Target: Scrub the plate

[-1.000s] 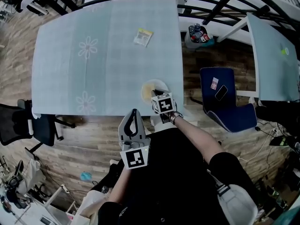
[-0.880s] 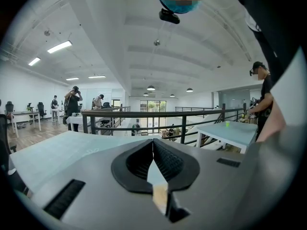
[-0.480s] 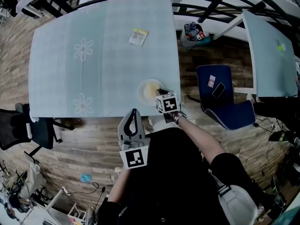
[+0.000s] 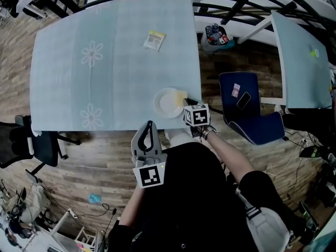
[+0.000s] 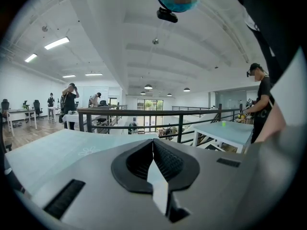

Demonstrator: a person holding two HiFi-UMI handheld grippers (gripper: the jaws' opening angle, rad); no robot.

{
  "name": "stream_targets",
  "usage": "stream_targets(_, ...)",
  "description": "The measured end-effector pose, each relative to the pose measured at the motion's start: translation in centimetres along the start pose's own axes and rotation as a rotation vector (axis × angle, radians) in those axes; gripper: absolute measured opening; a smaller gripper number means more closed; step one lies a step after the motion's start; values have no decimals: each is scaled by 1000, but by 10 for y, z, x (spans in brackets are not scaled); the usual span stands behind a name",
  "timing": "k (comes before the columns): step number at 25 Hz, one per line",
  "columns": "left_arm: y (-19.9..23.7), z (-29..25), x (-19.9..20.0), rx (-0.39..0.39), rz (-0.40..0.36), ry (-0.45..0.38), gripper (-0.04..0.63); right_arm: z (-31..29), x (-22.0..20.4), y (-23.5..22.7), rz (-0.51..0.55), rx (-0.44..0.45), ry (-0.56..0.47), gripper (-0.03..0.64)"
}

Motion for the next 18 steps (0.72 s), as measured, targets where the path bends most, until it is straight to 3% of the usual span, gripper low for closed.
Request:
stream_targets(9,6,0,-4,14,10,0,14,17,5,-14,-26,-40,-10,31)
stream_targets(18,11,2,-4,25,3,-5,14,16,4,47,68,123,14,29)
Point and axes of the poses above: the fingertips, and each gripper's own axes: z backward along the fingers, y to its left, x out of its top, the point moved 10 cm from there along z, backward along the fingers
